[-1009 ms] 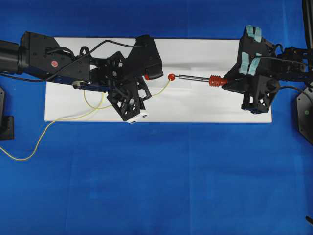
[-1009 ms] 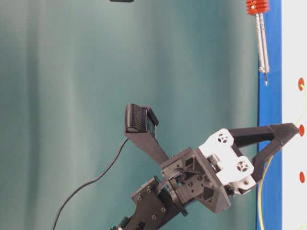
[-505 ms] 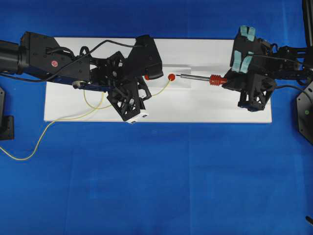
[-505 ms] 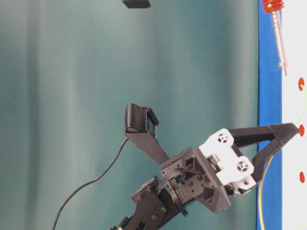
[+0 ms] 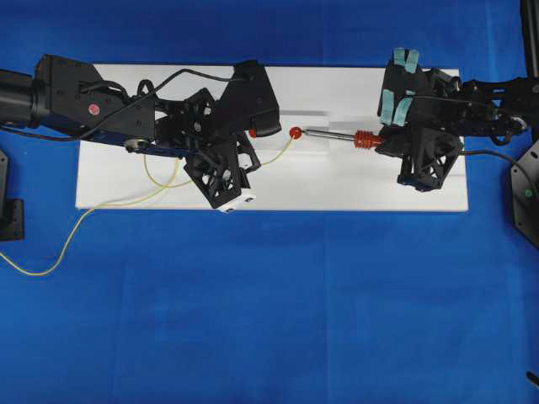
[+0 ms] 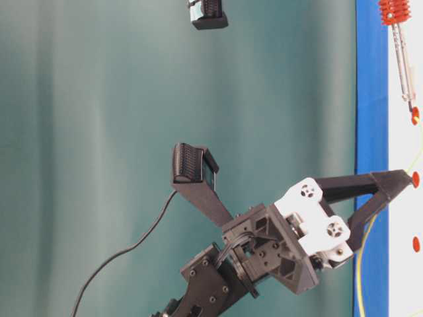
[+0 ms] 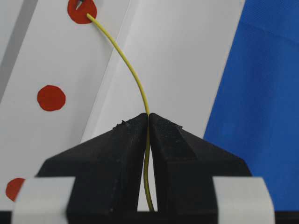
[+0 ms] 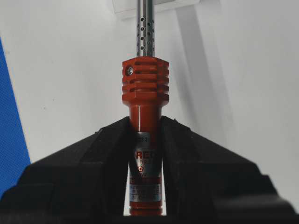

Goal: Touch the tip of the soldering iron to the tip of the solder at the mark.

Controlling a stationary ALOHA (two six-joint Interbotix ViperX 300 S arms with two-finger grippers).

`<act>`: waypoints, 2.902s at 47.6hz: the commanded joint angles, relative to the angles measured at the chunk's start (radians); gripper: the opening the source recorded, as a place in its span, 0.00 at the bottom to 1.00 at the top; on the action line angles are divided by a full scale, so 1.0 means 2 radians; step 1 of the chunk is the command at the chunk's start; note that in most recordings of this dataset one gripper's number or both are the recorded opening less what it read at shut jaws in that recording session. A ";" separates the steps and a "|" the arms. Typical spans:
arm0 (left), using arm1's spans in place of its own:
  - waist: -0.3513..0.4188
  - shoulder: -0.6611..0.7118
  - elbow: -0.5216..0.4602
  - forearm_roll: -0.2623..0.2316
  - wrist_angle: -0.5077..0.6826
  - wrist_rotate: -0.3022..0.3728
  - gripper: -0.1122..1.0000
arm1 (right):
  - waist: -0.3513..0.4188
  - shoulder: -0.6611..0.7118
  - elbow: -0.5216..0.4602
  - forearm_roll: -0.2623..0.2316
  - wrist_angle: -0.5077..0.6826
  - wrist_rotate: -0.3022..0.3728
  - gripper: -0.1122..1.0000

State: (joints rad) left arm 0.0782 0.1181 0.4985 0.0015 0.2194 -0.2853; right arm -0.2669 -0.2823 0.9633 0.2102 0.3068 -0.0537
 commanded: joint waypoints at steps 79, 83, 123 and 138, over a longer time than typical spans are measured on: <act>0.005 -0.008 -0.010 0.001 0.003 0.002 0.13 | 0.002 -0.003 -0.014 0.002 0.002 0.001 0.16; 0.005 -0.008 -0.010 0.002 0.003 0.002 0.13 | 0.002 -0.003 -0.014 0.002 0.002 0.001 0.16; 0.005 -0.050 0.009 0.002 0.003 0.005 0.13 | 0.002 -0.003 -0.014 0.002 0.002 0.001 0.16; 0.005 -0.170 0.087 0.001 -0.008 0.015 0.13 | 0.002 -0.003 -0.014 0.001 0.002 0.001 0.16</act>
State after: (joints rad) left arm 0.0874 -0.1473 0.6473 0.0015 0.2209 -0.2546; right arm -0.2654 -0.2823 0.9603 0.2117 0.3145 -0.0537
